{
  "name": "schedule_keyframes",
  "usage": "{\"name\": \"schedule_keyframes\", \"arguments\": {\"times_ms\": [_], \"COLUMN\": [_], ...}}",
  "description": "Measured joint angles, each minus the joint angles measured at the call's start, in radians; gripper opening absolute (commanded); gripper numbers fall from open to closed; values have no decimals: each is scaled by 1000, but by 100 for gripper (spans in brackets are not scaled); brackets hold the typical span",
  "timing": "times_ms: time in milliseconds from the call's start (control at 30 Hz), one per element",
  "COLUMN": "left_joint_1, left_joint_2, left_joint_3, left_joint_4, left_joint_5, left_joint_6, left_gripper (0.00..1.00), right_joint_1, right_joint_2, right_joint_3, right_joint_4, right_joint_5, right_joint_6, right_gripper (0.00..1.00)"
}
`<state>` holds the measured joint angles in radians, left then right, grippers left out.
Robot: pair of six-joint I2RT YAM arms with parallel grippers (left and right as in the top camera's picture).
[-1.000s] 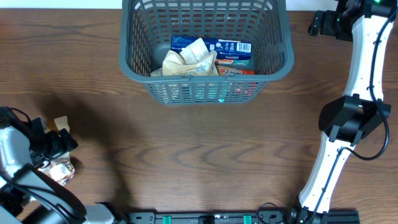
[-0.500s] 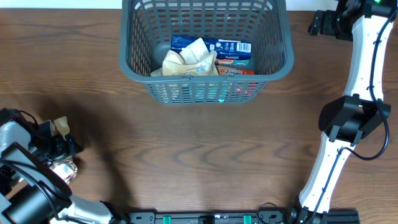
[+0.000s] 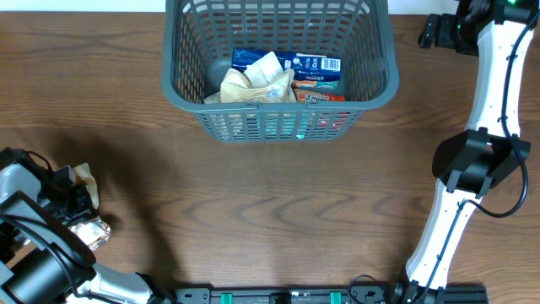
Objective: Pack container
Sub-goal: 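Lift the brown-labelled pouch and drop it into the basket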
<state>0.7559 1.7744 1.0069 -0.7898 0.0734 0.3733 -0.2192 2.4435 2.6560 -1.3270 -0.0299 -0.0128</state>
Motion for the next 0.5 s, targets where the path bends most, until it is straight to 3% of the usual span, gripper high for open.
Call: {"name": "schedule_keyframes", "arguments": {"times_ms": [267, 500], "left_joint_1": [-51, -232], "left_joint_2": [-2, -26], "left_joint_3": [36, 311], "left_joint_4": [-82, -288], "left_joint_5": [182, 262], "left_joint_6": [-90, -170], "left_gripper": [6, 6], "right_joint_1": [0, 0], "right_joint_2": [0, 0], "right_joint_3": [0, 0], "right_joint_4": [0, 0], "right_joint_5": [0, 0], "right_joint_6": [0, -2], "right_gripper": [99, 99]}}
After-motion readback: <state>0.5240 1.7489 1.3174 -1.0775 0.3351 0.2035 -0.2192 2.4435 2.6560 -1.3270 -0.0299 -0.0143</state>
